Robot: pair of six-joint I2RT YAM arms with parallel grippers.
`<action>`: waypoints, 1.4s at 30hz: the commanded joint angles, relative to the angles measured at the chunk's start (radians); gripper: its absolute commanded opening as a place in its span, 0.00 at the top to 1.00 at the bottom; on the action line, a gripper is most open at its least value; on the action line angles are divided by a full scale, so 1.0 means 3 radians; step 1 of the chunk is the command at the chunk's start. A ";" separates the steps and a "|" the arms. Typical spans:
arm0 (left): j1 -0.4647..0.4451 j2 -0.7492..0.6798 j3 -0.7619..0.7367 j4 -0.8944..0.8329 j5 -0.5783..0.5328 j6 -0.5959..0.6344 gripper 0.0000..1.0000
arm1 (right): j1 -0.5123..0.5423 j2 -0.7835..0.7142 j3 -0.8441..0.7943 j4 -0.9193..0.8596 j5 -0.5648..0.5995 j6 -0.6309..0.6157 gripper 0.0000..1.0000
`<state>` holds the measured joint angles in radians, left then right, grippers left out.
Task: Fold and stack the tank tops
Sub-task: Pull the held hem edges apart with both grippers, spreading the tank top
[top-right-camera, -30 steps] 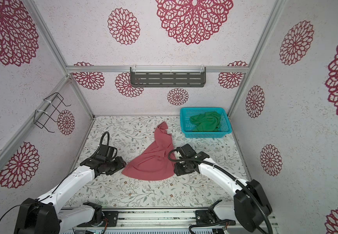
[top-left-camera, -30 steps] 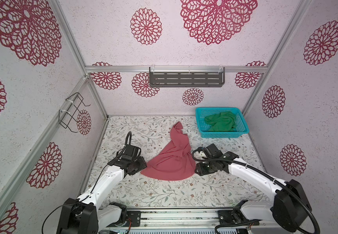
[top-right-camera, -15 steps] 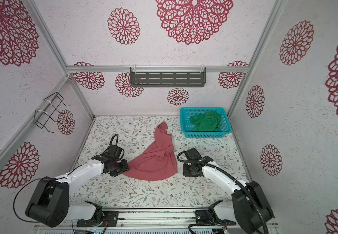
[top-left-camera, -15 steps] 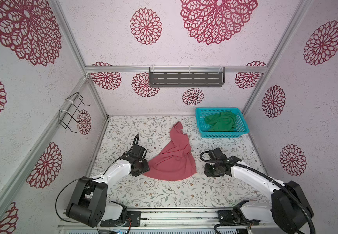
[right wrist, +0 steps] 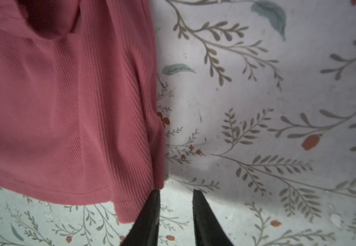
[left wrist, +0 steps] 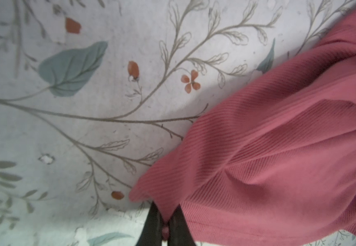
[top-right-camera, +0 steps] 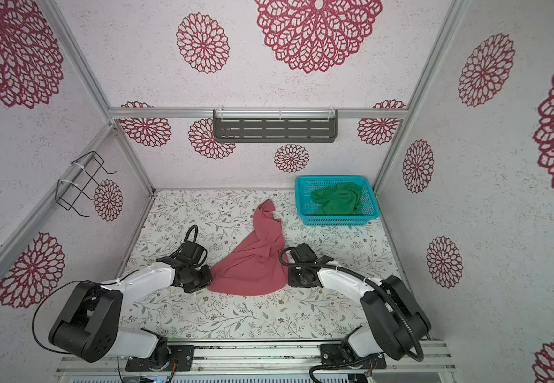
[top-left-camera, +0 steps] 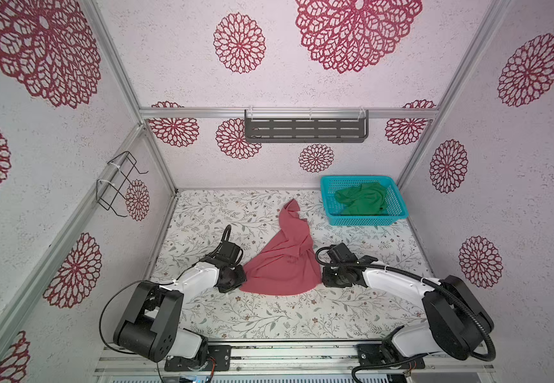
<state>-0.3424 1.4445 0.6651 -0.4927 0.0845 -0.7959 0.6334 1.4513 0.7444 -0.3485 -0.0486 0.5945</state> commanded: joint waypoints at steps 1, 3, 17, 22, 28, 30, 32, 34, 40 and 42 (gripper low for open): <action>-0.0007 0.0015 -0.0013 0.0021 -0.0020 -0.0015 0.93 | 0.0164 0.0064 0.0236 0.0095 0.0007 0.0030 0.70; -0.0009 0.0008 -0.0032 0.0034 -0.0023 -0.0021 0.93 | 0.0287 0.0103 0.0334 0.0057 0.0028 0.0025 0.69; -0.0002 0.0049 -0.0013 0.0042 -0.0028 -0.0007 0.95 | 0.0209 -0.0122 0.0373 -0.0423 0.0423 -0.0071 0.69; 0.0001 0.0055 -0.0008 0.0042 -0.0037 -0.0007 0.95 | 0.0212 0.0013 0.0393 -0.0424 0.0388 -0.0073 0.74; 0.0005 0.0033 -0.0018 0.0047 -0.0046 -0.0011 0.95 | 0.0340 0.0212 0.0491 -0.0379 0.0413 -0.0070 0.71; 0.0007 0.0041 -0.0018 0.0042 -0.0042 -0.0006 0.96 | 0.0349 0.0258 0.0489 -0.0336 0.0401 -0.0066 0.70; 0.0010 0.0038 -0.0018 0.0042 -0.0053 -0.0008 0.96 | 0.0358 0.0299 0.0485 -0.0294 0.0395 -0.0054 0.70; 0.0011 0.0033 -0.0028 0.0042 -0.0056 -0.0004 0.99 | 0.0368 0.0335 0.0489 -0.0248 0.0383 -0.0054 0.69; 0.0025 0.0015 -0.0053 0.0047 -0.0071 -0.0002 1.00 | 0.0384 0.0453 0.0540 -0.0236 0.0389 -0.0059 0.69; 0.0029 0.0003 -0.0064 0.0055 -0.0063 -0.0001 1.00 | 0.0387 0.0522 0.0537 -0.0253 0.0410 -0.0060 0.69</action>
<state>-0.3405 1.4464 0.6647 -0.4870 0.0841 -0.7967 0.7437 1.5906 0.8803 -0.4152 0.0544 0.5766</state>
